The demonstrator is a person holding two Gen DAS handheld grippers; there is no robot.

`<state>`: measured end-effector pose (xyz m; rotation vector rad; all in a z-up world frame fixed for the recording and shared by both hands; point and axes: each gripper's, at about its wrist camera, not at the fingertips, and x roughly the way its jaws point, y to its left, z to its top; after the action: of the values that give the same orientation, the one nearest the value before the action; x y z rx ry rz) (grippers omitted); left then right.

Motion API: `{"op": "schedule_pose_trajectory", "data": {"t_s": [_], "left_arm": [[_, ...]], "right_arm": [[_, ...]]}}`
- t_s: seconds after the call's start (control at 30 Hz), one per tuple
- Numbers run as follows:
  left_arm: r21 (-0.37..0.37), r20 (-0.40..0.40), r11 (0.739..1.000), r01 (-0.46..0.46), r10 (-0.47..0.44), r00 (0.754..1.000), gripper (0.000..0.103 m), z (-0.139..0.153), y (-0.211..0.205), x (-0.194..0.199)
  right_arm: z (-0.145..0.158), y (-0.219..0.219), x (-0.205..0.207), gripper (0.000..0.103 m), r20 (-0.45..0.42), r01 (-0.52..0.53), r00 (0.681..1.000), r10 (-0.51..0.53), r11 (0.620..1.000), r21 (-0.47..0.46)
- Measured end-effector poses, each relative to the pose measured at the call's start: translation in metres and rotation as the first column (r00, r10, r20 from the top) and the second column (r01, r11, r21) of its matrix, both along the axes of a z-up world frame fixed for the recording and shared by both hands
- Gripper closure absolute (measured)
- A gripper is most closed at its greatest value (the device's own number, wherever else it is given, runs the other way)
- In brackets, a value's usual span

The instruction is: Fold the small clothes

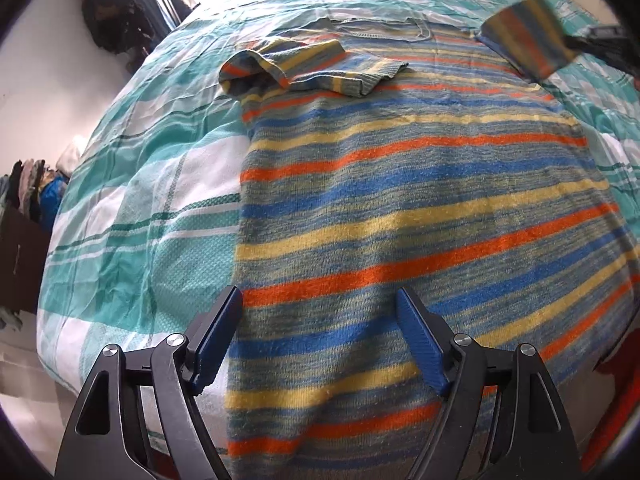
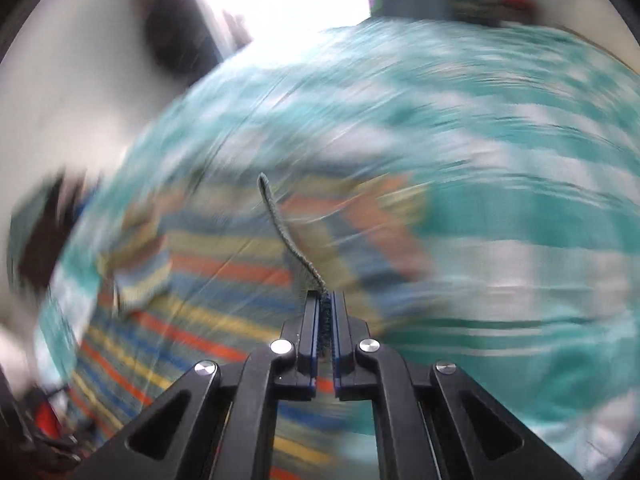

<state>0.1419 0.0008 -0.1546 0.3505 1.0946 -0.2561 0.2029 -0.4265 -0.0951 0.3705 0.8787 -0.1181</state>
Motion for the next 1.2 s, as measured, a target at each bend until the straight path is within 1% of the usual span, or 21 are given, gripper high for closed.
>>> {"op": "schedule_pose_trajectory", "data": {"t_s": [0.07, 0.13, 0.2, 0.23, 0.3, 0.37, 0.4, 0.47, 0.67, 0.73, 0.8, 0.87, 0.9, 0.93, 0.97, 1.0, 1.07, 1.1, 1.13, 1.17, 1.2], "left_arm": [[-0.006, -0.011, 1.000, -0.009, 0.009, 1.000, 0.023, 0.001, -0.001, -0.002], [-0.023, -0.033, 1.000, -0.018, 0.017, 0.999, 0.023, 0.002, -0.003, -0.004], [-0.034, -0.055, 0.999, -0.020, 0.018, 0.998, 0.023, 0.002, -0.007, -0.006], [-0.032, -0.056, 0.999, -0.016, 0.014, 0.998, 0.023, 0.003, -0.009, -0.007], [-0.013, -0.046, 1.000, 0.000, 0.000, 0.999, 0.023, 0.004, -0.016, -0.012], [0.001, -0.041, 1.000, 0.009, -0.009, 0.999, 0.023, 0.005, -0.019, -0.014], [0.005, -0.042, 1.000, 0.011, -0.011, 0.999, 0.023, 0.006, -0.020, -0.016], [0.004, -0.046, 1.000, 0.010, -0.010, 0.999, 0.023, 0.006, -0.020, -0.017], [0.000, -0.053, 1.000, -0.002, 0.001, 0.999, 0.023, 0.006, -0.016, -0.021], [-0.002, -0.056, 1.000, -0.004, 0.004, 0.998, 0.023, 0.005, -0.015, -0.022], [-0.004, -0.055, 1.000, -0.003, 0.003, 0.998, 0.023, 0.005, -0.015, -0.024], [-0.004, -0.054, 1.000, -0.002, 0.002, 0.999, 0.023, 0.005, -0.015, -0.026], [-0.007, -0.054, 1.000, -0.003, 0.003, 0.999, 0.023, 0.006, -0.014, -0.026], [-0.010, -0.054, 1.000, -0.005, 0.004, 0.999, 0.023, 0.006, -0.014, -0.027], [-0.013, -0.053, 1.000, -0.006, 0.005, 0.999, 0.023, 0.007, -0.014, -0.028], [-0.020, -0.050, 1.000, -0.008, 0.007, 0.999, 0.023, 0.008, -0.013, -0.028], [-0.039, -0.046, 0.999, -0.013, 0.011, 0.999, 0.023, 0.009, -0.014, -0.027], [-0.050, -0.041, 0.999, -0.015, 0.013, 0.999, 0.023, 0.010, -0.015, -0.026], [-0.059, -0.030, 0.998, -0.015, 0.014, 0.999, 0.023, 0.011, -0.016, -0.025], [-0.060, -0.018, 0.998, -0.011, 0.010, 1.000, 0.023, 0.010, -0.018, -0.025], [-0.048, -0.010, 0.999, -0.005, 0.004, 1.000, 0.023, 0.007, -0.021, -0.025]], "right_arm": [[-0.001, -0.051, -0.024, 0.098, -0.004, 0.121, 0.993, -0.121, 0.992, 0.028], [-0.019, -0.091, -0.044, 0.098, -0.036, 0.220, 0.975, -0.218, 0.974, 0.055], [-0.042, -0.118, -0.060, 0.098, -0.066, 0.298, 0.954, -0.293, 0.950, 0.090], [-0.051, -0.125, -0.066, 0.099, -0.077, 0.326, 0.945, -0.319, 0.940, 0.097], [-0.069, -0.138, -0.079, 0.099, -0.092, 0.385, 0.922, -0.375, 0.910, 0.151], [-0.078, -0.148, -0.088, 0.099, -0.087, 0.437, 0.899, -0.428, 0.879, 0.189], [-0.081, -0.152, -0.091, 0.099, -0.087, 0.460, 0.888, -0.452, 0.868, 0.187], [-0.085, -0.157, -0.101, 0.099, -0.098, 0.495, 0.869, -0.486, 0.844, 0.205], [-0.075, -0.172, -0.129, 0.101, -0.095, 0.548, 0.836, -0.540, 0.815, 0.189], [-0.073, -0.171, -0.129, 0.101, -0.109, 0.525, 0.851, -0.514, 0.833, 0.176], [-0.076, -0.168, -0.124, 0.101, -0.136, 0.477, 0.879, -0.458, 0.857, 0.196], [-0.075, -0.165, -0.125, 0.100, -0.148, 0.460, 0.887, -0.437, 0.863, 0.207], [-0.074, -0.166, -0.130, 0.096, -0.143, 0.472, 0.882, -0.450, 0.850, 0.233], [-0.075, -0.167, -0.135, 0.081, -0.141, 0.482, 0.876, -0.461, 0.835, 0.264], [-0.076, -0.168, -0.144, 0.072, -0.142, 0.496, 0.868, -0.476, 0.810, 0.314], [-0.077, -0.166, -0.149, 0.064, -0.150, 0.504, 0.863, -0.483, 0.793, 0.343], [-0.081, -0.158, -0.156, 0.064, -0.167, 0.502, 0.863, -0.477, 0.766, 0.402], [-0.083, -0.151, -0.158, 0.064, -0.167, 0.482, 0.873, -0.458, 0.760, 0.436], [-0.084, -0.145, -0.157, 0.064, -0.161, 0.458, 0.886, -0.435, 0.767, 0.449], [-0.085, -0.138, -0.152, 0.064, -0.145, 0.420, 0.905, -0.399, 0.791, 0.445], [-0.086, -0.131, -0.144, 0.064, -0.127, 0.378, 0.925, -0.359, 0.824, 0.422]]}}
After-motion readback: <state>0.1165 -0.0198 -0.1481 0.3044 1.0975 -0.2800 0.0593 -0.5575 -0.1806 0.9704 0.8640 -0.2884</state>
